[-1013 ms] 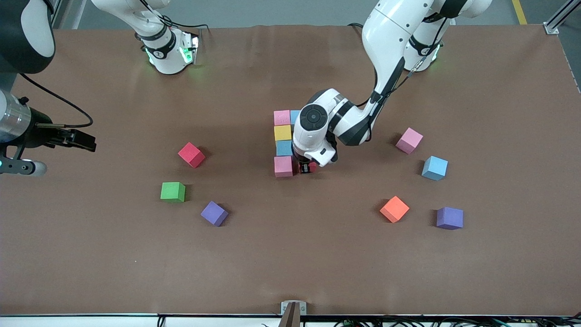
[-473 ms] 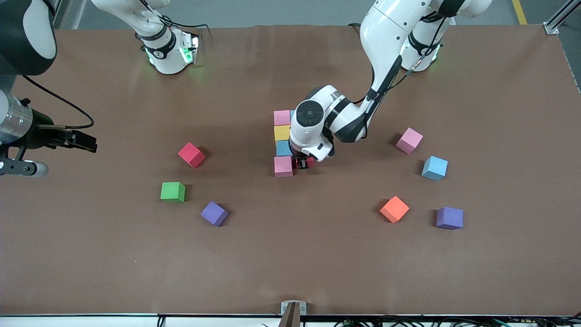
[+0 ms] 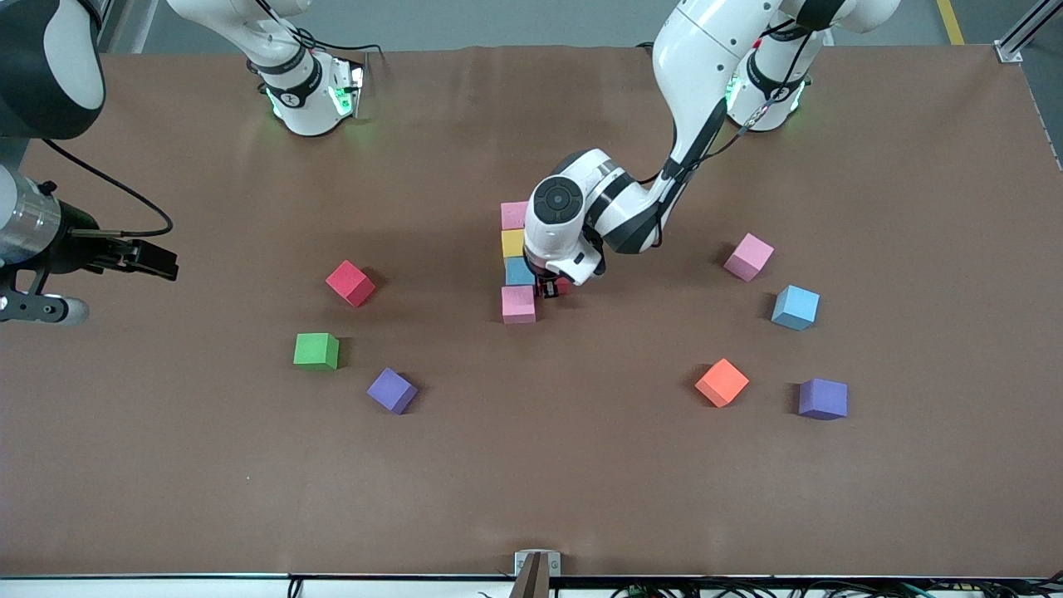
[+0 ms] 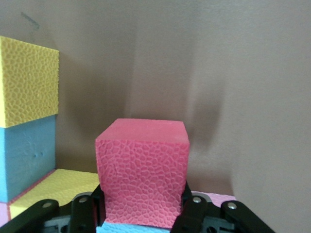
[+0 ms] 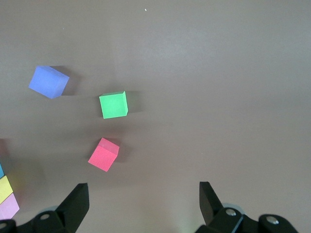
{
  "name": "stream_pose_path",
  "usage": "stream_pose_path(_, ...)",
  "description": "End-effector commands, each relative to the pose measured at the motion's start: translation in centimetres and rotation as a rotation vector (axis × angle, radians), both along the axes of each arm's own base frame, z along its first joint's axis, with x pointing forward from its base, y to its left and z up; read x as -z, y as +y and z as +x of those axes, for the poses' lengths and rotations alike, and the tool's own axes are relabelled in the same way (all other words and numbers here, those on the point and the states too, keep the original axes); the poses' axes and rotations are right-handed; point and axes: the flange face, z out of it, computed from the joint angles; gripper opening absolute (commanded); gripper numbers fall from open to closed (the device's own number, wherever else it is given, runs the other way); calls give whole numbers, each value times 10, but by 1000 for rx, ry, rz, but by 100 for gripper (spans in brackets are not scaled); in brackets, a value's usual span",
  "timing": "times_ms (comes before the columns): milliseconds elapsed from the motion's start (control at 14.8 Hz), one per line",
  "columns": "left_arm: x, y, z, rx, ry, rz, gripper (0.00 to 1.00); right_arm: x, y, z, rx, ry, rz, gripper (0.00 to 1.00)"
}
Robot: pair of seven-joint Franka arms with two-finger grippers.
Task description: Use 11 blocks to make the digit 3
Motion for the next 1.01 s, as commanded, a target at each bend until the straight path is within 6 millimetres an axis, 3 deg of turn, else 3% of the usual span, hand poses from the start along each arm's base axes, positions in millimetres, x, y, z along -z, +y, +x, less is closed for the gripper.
stream_pose_path(0,-8,3,-8,-4,20,9,21,-1,-3,-7,1,-9,14,100)
stream_pose_path(945,-12,-5,-10,30,0,4,32,-1,-4,-6,0,-10,14,100)
